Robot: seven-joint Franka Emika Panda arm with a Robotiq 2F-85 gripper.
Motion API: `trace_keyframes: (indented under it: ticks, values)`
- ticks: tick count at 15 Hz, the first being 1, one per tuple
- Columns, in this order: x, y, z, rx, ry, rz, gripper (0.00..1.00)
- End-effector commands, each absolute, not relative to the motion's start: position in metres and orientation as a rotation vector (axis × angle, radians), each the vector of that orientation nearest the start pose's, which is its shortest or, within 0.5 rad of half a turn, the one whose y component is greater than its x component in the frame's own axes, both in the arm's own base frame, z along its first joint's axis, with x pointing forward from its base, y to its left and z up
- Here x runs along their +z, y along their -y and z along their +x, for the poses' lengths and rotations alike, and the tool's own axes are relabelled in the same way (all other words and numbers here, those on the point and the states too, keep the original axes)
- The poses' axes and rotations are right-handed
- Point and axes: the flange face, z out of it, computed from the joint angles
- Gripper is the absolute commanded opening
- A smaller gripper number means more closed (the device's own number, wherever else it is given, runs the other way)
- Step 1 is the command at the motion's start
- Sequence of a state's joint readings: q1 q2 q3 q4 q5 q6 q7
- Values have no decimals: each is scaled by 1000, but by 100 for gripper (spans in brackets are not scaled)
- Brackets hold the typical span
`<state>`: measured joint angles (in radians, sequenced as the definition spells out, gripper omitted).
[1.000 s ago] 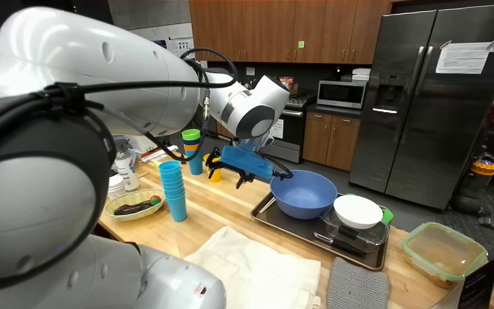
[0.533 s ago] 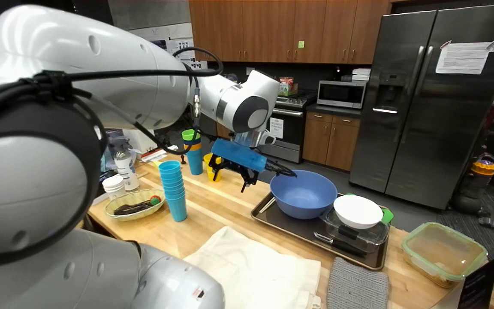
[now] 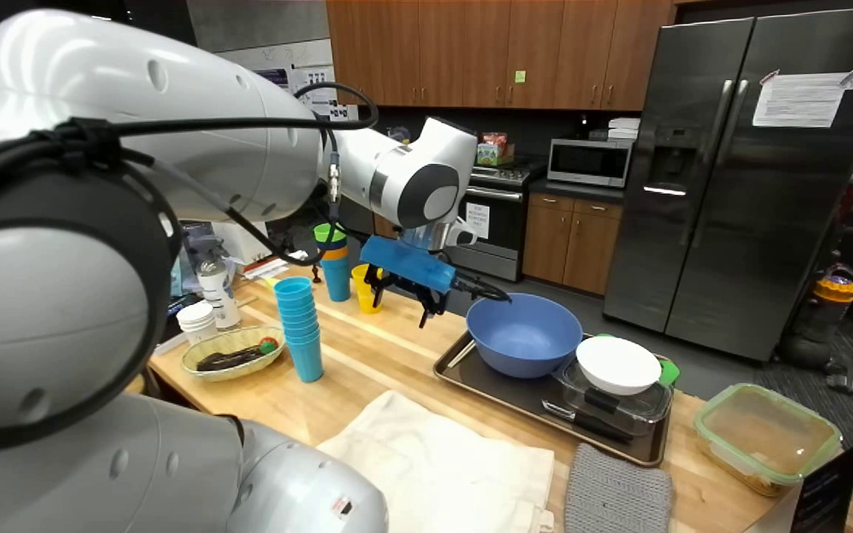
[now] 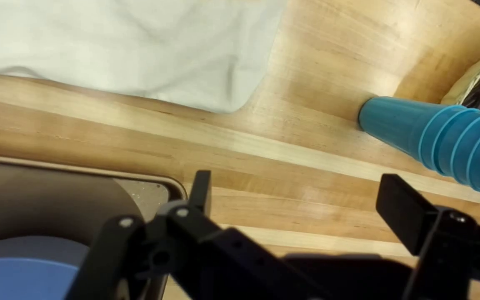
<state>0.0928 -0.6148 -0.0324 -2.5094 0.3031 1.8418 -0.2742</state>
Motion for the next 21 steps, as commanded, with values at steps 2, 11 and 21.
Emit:
trace_keyframes:
  ticks: [2,11,21]
  values:
    - [488,-44,357,31,352,-2807,100]
    - [486,-46,350,213,303,-2795,100]
    - [482,-52,336,382,281,-2768,100]
